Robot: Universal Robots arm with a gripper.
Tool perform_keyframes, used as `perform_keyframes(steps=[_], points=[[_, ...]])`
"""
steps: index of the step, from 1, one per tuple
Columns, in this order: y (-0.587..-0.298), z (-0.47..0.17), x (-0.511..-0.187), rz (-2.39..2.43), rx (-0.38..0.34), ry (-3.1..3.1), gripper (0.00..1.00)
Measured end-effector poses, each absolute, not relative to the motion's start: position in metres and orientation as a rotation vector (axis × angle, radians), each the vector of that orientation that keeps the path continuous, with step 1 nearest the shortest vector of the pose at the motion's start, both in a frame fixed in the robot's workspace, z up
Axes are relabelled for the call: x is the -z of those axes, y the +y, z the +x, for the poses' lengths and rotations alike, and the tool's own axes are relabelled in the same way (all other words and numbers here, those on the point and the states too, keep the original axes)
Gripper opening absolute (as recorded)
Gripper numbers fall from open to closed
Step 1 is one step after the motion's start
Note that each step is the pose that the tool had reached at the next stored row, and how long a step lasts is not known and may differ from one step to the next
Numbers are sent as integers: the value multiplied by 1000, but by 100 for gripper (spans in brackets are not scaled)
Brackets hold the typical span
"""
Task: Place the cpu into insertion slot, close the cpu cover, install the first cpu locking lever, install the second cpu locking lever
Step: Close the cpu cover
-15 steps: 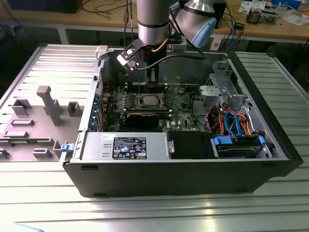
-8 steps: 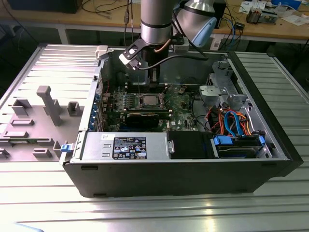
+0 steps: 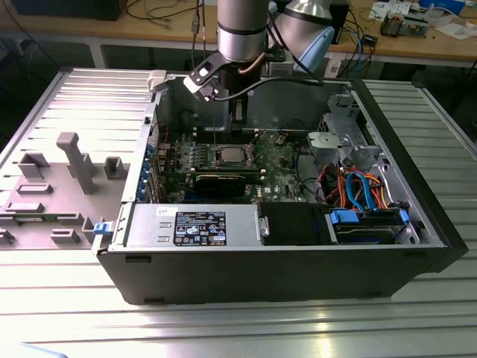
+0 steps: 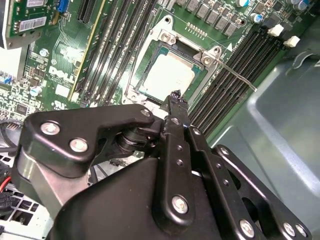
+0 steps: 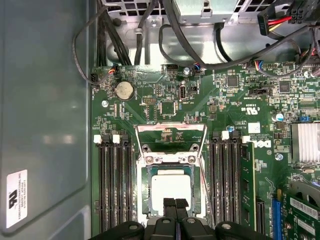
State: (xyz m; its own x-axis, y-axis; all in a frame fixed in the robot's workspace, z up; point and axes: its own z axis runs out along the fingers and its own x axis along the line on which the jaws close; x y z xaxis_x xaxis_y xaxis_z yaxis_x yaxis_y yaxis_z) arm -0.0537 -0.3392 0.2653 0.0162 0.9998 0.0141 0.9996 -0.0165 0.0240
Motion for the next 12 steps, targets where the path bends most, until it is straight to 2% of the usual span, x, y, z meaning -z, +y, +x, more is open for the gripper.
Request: perform_keyframes(steps=[12], points=[[-339,-54,-279,2234,-42,2198,11]])
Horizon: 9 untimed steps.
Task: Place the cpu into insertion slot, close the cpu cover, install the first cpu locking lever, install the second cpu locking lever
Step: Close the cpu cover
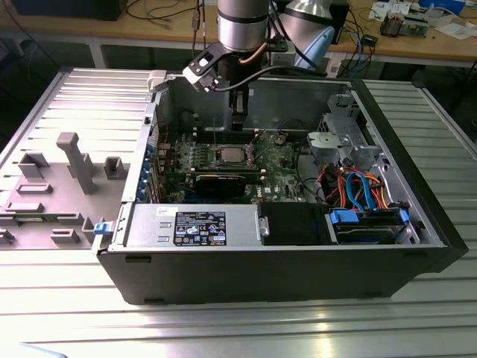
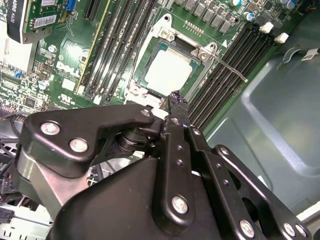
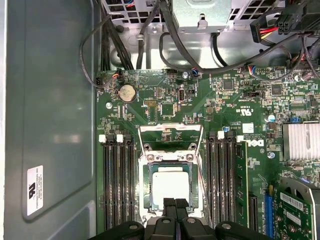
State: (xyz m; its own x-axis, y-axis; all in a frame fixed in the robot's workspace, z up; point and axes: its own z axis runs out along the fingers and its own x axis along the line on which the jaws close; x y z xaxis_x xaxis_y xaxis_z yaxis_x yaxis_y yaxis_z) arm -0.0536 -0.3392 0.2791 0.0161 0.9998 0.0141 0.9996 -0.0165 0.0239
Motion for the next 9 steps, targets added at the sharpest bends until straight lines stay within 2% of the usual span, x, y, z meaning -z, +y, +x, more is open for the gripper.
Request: perform_keyframes(steps=[9], points=[[-339,-52,-279,2234,-42,2198,11]])
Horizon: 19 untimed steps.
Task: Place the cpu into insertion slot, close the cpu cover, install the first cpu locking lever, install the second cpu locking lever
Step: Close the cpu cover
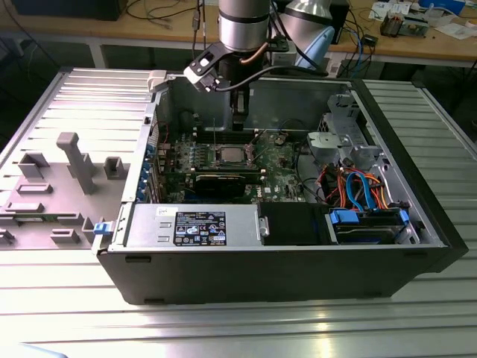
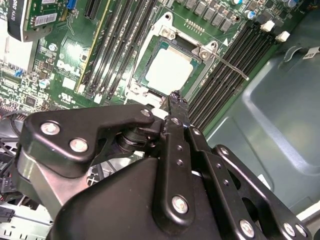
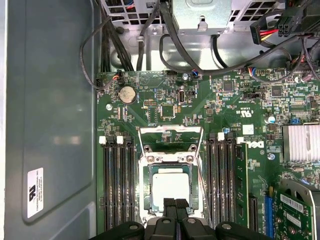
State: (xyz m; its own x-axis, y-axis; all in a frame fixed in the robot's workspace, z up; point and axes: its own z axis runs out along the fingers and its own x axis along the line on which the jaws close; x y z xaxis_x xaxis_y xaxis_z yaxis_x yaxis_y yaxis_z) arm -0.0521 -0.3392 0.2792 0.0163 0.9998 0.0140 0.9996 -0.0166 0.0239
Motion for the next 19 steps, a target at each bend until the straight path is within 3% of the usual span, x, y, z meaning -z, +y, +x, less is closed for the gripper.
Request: perform_keyframes(steps=[19], points=[[-339,-47,-291,2234,-42,2198,11]])
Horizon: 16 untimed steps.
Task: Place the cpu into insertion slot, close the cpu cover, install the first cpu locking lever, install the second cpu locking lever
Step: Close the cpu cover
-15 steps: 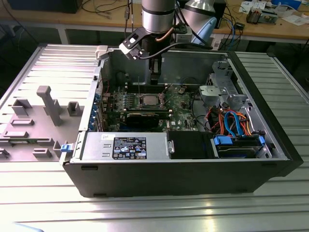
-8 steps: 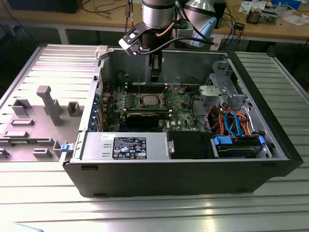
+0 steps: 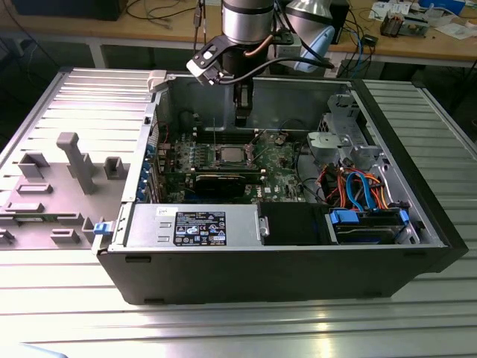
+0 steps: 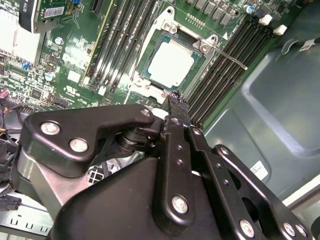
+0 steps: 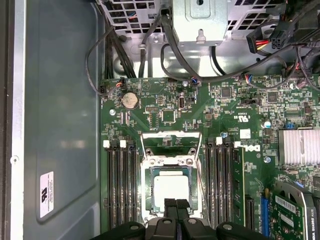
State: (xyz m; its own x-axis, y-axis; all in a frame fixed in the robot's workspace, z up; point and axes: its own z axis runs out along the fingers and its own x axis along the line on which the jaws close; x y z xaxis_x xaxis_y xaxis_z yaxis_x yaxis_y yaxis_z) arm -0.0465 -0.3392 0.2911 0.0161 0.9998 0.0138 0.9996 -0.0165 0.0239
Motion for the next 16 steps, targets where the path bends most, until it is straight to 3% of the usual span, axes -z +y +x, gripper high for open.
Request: perform_keyframes(steps=[16], points=[[-339,-39,-291,2234,-42,2198,11]])
